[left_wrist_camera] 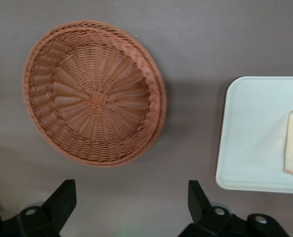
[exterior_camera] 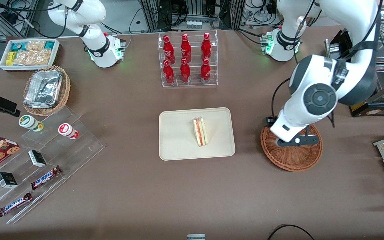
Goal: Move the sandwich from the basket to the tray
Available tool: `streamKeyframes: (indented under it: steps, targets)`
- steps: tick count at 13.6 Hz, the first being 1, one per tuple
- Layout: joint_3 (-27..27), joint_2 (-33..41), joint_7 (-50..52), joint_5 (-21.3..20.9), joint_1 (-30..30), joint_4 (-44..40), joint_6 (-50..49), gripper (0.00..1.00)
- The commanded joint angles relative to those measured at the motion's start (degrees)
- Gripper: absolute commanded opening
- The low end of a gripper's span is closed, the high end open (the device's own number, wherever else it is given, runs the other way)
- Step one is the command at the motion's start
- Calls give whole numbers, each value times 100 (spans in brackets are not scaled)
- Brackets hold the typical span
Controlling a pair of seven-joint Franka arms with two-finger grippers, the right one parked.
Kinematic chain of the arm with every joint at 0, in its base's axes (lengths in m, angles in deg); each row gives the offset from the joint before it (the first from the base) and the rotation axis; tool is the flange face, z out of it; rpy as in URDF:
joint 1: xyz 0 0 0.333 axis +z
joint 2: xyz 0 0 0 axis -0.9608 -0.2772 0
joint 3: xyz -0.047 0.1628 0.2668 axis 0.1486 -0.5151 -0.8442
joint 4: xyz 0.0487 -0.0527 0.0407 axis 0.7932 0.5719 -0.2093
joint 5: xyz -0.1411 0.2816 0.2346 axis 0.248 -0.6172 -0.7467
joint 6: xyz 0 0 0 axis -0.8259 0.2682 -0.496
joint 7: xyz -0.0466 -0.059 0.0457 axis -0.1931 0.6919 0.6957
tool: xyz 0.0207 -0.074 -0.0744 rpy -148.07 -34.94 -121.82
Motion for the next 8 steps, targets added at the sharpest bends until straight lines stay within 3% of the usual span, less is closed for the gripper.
streamKeyframes:
  steps: [1, 8]
  targets:
    - [102, 618, -774, 368, 496, 341, -311, 100]
    - [-47, 1383, -1893, 598, 980, 350, -971, 100]
